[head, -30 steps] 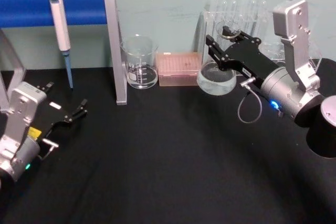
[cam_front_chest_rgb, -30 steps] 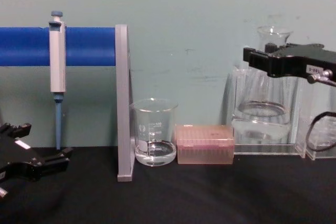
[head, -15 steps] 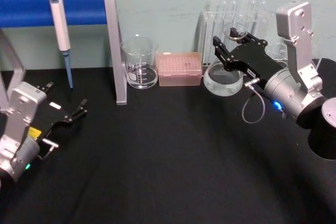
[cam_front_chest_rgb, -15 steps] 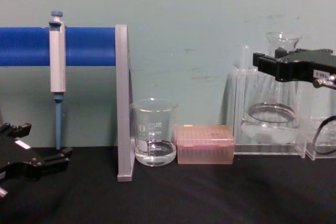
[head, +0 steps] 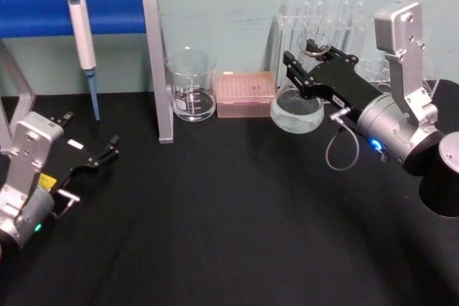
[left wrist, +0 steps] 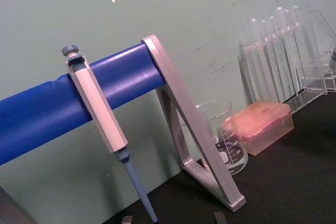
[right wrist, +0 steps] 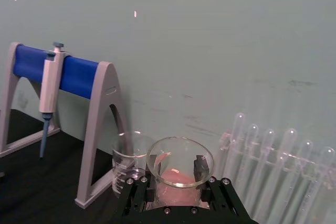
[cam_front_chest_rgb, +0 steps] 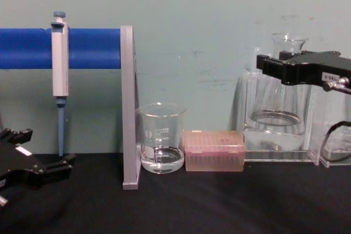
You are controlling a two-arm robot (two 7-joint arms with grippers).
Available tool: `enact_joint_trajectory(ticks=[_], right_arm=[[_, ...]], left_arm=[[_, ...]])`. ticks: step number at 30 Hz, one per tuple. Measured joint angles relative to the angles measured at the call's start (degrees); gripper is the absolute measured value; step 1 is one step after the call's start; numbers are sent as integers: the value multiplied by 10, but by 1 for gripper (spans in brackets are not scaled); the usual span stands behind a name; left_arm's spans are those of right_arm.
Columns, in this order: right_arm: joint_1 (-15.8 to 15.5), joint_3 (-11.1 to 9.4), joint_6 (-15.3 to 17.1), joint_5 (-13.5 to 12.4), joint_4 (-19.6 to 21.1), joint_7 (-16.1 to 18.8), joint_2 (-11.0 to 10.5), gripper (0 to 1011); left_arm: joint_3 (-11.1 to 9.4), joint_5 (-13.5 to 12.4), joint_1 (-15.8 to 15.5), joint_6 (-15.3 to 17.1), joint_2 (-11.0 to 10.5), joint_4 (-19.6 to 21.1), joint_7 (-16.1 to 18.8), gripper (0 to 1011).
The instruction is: Grasp the erlenmeyer flask with one hand, shake it three times, then place it back.
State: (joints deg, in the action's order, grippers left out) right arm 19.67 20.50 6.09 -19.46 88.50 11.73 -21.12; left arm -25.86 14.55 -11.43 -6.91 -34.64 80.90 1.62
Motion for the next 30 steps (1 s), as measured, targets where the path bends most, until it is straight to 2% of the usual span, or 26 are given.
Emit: enact_joint_trajectory(ticks=[8,18,30], right_arm=[[0,-1,1,-6,0,44,4,449],[8,14,-9,-23,-6,120,-3,449],[21,38,-23,-38,-24,161,-10,449]], left_arm=[[0,0,0,0,0,0,0,1001],[0,0,0,0,0,0,0,1001],[0,0,0,0,0,0,0,1001]])
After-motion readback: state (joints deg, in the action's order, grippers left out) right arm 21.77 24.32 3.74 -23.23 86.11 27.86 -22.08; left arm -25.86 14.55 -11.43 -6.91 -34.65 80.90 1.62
